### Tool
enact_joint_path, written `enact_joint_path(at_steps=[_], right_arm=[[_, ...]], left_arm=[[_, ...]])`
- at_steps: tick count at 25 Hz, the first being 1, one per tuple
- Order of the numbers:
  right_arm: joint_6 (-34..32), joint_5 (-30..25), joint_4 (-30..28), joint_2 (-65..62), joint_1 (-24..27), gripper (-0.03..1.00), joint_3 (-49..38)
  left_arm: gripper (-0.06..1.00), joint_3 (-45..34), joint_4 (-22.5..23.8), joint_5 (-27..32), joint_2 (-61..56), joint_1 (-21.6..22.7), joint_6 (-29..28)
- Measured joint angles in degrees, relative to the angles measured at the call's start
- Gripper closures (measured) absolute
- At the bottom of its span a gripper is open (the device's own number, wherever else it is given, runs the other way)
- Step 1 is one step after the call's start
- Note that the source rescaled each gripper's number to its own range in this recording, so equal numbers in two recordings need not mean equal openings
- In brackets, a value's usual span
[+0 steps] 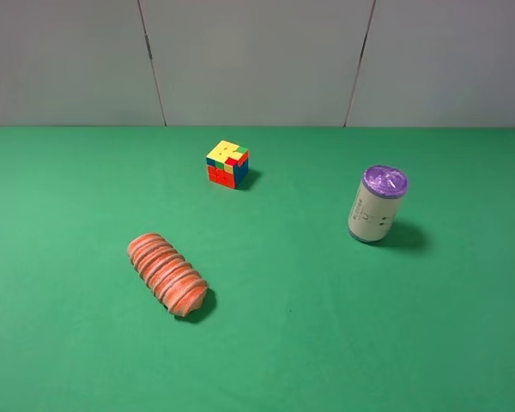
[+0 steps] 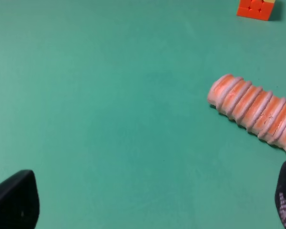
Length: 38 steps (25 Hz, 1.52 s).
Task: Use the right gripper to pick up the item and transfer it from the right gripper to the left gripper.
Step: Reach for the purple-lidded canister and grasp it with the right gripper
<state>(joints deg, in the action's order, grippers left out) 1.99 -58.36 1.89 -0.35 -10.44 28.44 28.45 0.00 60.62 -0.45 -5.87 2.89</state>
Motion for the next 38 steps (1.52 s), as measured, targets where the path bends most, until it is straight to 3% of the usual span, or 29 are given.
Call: enact_joint_path(at_steps=[38], right_arm=[[0.0, 0.0, 0.0, 0.0, 0.0, -0.03, 0.0]], left_arm=[[-0.03, 0.0, 0.0, 0.0, 0.0, 0.0, 0.0]])
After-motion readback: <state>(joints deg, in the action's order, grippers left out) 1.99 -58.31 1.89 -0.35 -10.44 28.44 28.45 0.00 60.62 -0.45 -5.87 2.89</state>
